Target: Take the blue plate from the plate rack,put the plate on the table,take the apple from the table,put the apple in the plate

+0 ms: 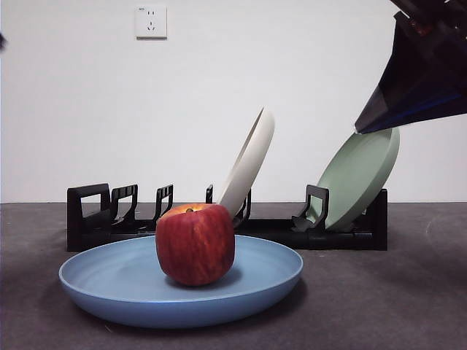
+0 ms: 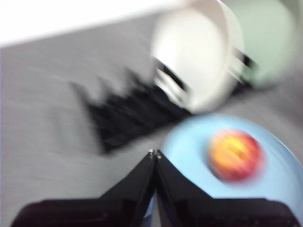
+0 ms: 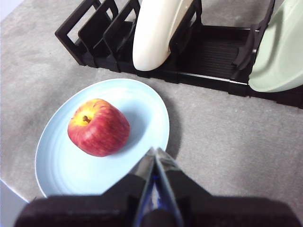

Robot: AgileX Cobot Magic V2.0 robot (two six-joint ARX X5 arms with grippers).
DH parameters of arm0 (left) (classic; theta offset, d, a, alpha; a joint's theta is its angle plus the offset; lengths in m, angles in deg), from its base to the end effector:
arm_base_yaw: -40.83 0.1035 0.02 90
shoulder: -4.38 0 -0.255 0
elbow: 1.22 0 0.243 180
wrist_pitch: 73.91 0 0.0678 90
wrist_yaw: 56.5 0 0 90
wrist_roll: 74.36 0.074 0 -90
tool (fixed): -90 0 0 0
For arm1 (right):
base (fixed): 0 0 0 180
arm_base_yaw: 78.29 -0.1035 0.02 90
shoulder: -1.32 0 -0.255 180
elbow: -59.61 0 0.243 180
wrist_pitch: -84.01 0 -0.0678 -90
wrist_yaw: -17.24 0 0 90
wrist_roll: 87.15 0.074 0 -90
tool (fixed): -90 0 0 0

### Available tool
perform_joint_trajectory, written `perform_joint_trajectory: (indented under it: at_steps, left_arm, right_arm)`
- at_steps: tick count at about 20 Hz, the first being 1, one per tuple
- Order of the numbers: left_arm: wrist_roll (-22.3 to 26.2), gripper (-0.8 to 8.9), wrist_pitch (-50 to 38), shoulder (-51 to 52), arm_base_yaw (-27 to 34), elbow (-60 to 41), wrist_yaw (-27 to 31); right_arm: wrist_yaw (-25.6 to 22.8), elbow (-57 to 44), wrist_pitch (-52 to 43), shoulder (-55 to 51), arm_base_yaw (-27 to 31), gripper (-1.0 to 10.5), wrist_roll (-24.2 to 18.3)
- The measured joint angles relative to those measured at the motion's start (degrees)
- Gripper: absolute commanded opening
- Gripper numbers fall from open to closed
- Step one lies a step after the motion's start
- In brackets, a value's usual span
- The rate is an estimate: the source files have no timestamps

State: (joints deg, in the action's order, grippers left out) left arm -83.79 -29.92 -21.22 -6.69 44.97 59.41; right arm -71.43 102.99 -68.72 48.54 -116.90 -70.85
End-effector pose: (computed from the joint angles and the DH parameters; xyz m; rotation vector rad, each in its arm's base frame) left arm 0.1189 -0.0820 0.2458 0.0844 0.3580 -0.3428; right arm 0.1635 0.1328 0.2011 0.0898 0.6152 0.5977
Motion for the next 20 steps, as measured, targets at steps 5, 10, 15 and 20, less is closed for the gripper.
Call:
perform_joint_trajectory:
  at_steps: [5, 10, 15, 20]
  left_arm:
    - [1.31, -0.03, -7.58, 11.17, 21.9, -5.73, -7.63]
    - [4.68, -0.03, -15.67, 22.69, 39.41, -20.37, -24.13]
    - [5.86, -0.03, -18.88, 24.63, 44.5, -29.4, -30.18]
    - [5.95, -0.03, -18.64, 25.29, 44.52, -30.64, -30.18]
  right_arm:
    - [0.0, 0.0, 0.0, 0.0, 0.0, 0.0, 0.02]
    - [0.0, 0.0, 0.0, 0.0, 0.0, 0.0, 0.02]
    - [0.0, 0.0, -0.02, 0.0, 0.0, 0.0, 0.02]
    - [0.0, 0.0, -0.02, -0.02, 0.0, 0.0, 0.02]
